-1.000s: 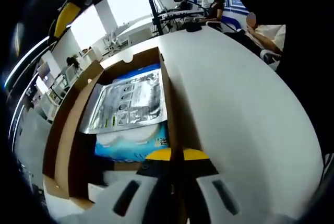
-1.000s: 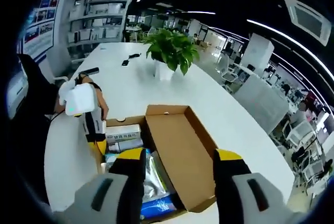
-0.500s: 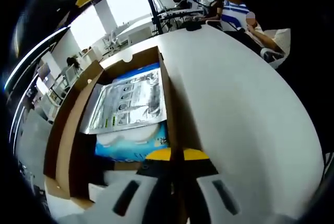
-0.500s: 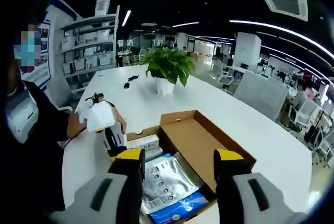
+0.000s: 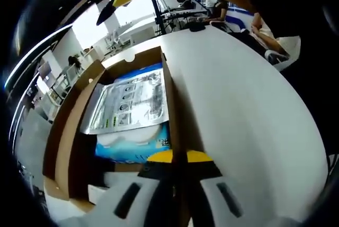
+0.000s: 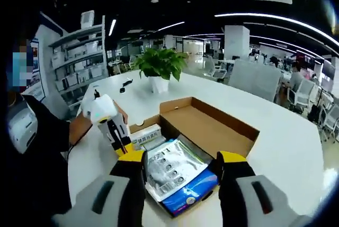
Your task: Operate the shoe box by opening the lid, removing the specified soft item, and placing it in the target area until the item is outside and the box remains undamaged.
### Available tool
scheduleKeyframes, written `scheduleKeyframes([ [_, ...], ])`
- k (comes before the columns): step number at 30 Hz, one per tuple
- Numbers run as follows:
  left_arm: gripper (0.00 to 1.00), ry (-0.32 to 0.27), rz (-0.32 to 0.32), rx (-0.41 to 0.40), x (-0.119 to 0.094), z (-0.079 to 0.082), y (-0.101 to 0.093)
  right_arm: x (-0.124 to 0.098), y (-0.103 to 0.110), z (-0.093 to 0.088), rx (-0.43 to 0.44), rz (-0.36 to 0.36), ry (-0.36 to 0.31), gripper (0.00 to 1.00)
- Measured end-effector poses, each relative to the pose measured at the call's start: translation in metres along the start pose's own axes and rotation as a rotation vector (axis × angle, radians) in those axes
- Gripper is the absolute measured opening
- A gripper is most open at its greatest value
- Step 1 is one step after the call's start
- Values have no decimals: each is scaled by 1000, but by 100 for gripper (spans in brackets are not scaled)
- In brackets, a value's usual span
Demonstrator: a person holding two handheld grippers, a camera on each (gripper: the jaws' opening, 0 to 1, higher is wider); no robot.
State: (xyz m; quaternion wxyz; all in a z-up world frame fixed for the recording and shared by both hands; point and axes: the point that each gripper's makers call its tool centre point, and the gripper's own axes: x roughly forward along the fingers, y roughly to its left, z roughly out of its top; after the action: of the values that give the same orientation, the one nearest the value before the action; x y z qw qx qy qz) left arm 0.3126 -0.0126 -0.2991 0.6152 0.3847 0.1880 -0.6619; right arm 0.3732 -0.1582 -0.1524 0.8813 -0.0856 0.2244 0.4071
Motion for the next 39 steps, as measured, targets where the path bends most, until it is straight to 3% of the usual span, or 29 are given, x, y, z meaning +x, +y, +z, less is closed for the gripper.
scheduleKeyframes([
  [7,7,9,-3,-3,1,0,2,19,12,-31,104,61,52,54],
  [10,9,16,-6,0,1,0,1,21,12,-33,111,64,56,55],
  [16,9,35,-50,-19,1,-1,-1,43,8,-47,213,95,88,55],
  [21,3,53,-52,-48,3,-4,3,56,4,-59,283,107,107,55],
  [39,3,47,-46,-32,2,-6,1,88,8,-78,330,75,171,54],
])
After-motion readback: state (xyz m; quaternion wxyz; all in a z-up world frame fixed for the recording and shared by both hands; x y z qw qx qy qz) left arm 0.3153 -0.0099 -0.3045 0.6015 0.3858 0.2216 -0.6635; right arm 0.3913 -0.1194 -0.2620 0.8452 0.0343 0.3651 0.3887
